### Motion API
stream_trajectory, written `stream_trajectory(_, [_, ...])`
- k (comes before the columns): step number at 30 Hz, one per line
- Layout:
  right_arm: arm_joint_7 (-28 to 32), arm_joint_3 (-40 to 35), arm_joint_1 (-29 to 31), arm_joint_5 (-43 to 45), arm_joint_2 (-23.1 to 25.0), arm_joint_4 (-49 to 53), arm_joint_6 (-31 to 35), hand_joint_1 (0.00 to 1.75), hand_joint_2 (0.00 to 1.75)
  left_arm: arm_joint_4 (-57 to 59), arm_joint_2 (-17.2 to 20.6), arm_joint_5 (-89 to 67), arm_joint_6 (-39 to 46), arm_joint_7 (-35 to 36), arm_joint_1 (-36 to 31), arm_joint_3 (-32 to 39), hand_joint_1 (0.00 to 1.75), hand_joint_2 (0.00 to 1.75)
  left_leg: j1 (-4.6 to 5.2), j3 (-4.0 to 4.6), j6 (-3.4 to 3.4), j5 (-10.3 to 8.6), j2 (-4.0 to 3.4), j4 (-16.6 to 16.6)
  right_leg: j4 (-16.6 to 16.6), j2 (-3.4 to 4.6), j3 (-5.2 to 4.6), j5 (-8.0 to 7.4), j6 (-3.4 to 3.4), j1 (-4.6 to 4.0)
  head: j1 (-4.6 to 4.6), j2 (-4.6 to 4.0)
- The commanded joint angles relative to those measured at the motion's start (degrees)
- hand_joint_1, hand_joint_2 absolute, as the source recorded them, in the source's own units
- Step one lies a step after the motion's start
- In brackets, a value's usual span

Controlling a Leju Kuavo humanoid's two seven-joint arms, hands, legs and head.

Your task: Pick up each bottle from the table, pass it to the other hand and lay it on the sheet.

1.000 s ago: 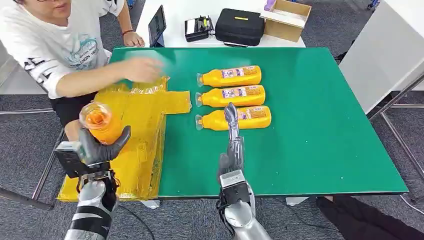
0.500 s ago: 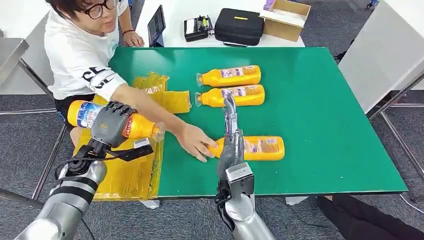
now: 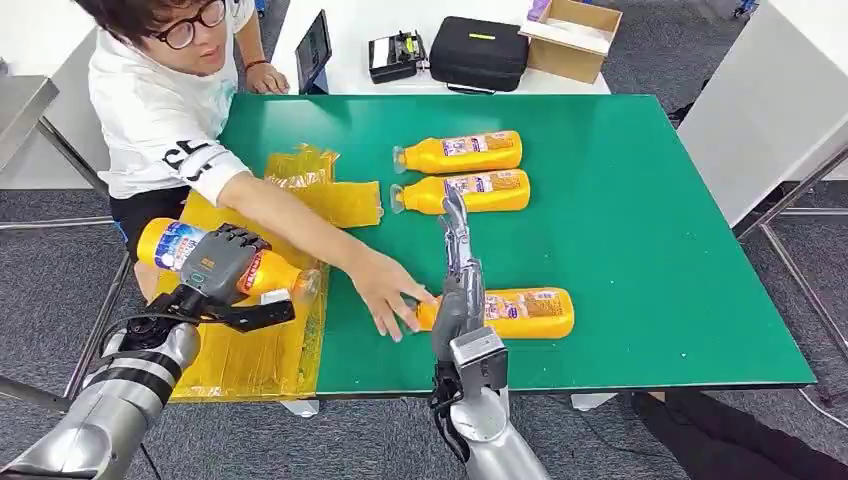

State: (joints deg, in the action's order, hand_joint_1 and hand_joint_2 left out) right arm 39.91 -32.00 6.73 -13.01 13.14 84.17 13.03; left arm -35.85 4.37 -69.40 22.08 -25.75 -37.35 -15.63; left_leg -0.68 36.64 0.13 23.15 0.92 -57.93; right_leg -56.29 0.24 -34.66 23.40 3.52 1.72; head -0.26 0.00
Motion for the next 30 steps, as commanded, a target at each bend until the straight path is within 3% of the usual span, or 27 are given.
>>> stream_trajectory(1, [0.09, -0.74, 1.51, 0.24, -1.28, -2.15, -0.32, 0.0, 0.0, 4.71, 0.76, 0.12, -0.46, -0.1, -3.43, -2.48, 1.75, 1.75, -0.05, -0.15, 0.01, 0.07, -0.06, -0.01, 0.04, -0.01, 0.17, 0.05, -0.14, -0.08, 0.0, 0.0])
stream_trajectory(21, [0.09, -0.74, 1.51, 0.24, -1.28, -2.15, -0.32, 0.0, 0.0, 4.71, 0.76, 0.12, -0.46, -0.1, -3.43, -2.48, 1.75, 1.75, -0.08, -0.3, 0.02, 0.15, -0.09, -0.04, 0.04, -0.02, 0.34, 0.12, -0.22, -0.13, 0.0, 0.0])
stream_trajectory(22, [-3.42, -1.57, 2.03, -0.06, -1.21, -4.2, -4.25, 0.0, 0.0, 4.39, -0.61, 10.02, -14.86, -3.61, -0.43, 2.47, 1.75, 1.75, -0.07, -0.25, 0.02, 0.13, -0.08, -0.03, 0.03, -0.02, 0.29, 0.1, -0.2, -0.12, 0.0, 0.0])
stream_trajectory(24, [-1.19, -1.69, 2.9, -0.99, 0.54, -9.16, -3.62, 0.0, 0.0, 6.32, -0.57, 10.1, -9.68, -4.53, 3.56, 0.98, 1.75, 1.75, -0.12, -0.48, 0.03, 0.25, -0.14, -0.08, 0.03, -0.01, 0.53, 0.2, -0.32, -0.2, 0.0, 0.0])
stream_trajectory(27, [-0.76, -1.73, 3.03, -1.01, 0.72, -9.91, -3.52, 0.0, 0.0, 7.52, -0.86, 10.92, -8.9, -5.37, 3.54, 1.08, 1.75, 1.75, 0.0, -0.6, 0.02, 0.17, -0.39, 0.2, 0.22, 0.3, 0.55, 0.05, -0.21, -0.05, 0.0, 0.0])
stream_trajectory(30, [-0.78, -1.56, 2.89, -1.02, 0.57, -9.33, -3.53, 0.0, 0.0, 7.25, -0.86, 11.19, -9.67, -5.08, 2.81, 1.1, 1.75, 1.75, -0.06, -0.31, 0.0, 0.15, -0.13, 0.03, 0.09, 0.08, 0.3, 0.1, -0.19, -0.11, 0.0, 0.0])
